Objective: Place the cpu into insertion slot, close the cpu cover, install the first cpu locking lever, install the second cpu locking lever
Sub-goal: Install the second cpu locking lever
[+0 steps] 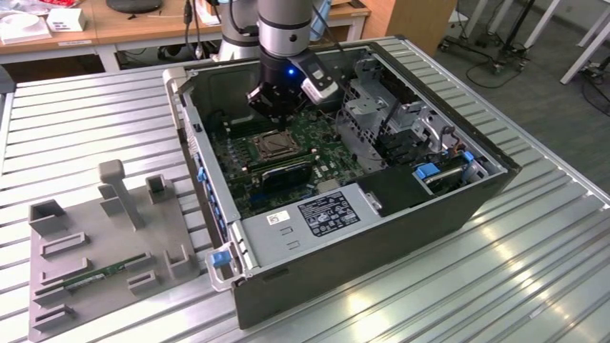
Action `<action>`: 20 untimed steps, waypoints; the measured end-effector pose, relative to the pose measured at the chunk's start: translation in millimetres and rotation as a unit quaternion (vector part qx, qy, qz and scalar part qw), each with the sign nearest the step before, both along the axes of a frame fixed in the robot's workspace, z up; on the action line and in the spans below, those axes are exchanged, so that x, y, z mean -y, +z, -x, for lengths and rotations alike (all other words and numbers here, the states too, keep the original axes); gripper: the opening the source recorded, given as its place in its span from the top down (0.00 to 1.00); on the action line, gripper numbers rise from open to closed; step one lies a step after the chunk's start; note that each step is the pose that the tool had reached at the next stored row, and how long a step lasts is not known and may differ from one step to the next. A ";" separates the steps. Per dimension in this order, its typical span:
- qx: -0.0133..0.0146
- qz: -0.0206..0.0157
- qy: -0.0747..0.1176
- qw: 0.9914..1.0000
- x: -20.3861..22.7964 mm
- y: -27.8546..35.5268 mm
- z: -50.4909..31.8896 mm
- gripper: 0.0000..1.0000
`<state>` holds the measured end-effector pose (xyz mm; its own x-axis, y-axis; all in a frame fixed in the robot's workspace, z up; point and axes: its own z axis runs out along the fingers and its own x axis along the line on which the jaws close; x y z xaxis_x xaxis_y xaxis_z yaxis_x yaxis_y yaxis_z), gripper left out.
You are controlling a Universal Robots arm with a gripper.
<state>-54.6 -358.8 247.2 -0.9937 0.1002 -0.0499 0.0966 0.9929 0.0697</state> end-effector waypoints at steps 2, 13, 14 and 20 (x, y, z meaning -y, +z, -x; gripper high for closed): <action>0.000 0.000 0.000 1.000 2.3 0.0 0.0 0.89; 0.000 0.000 0.000 1.000 13.1 0.0 0.0 0.89; 0.000 0.000 0.000 1.000 13.5 0.0 0.0 0.89; 0.000 0.000 0.000 1.000 16.2 0.0 0.0 0.89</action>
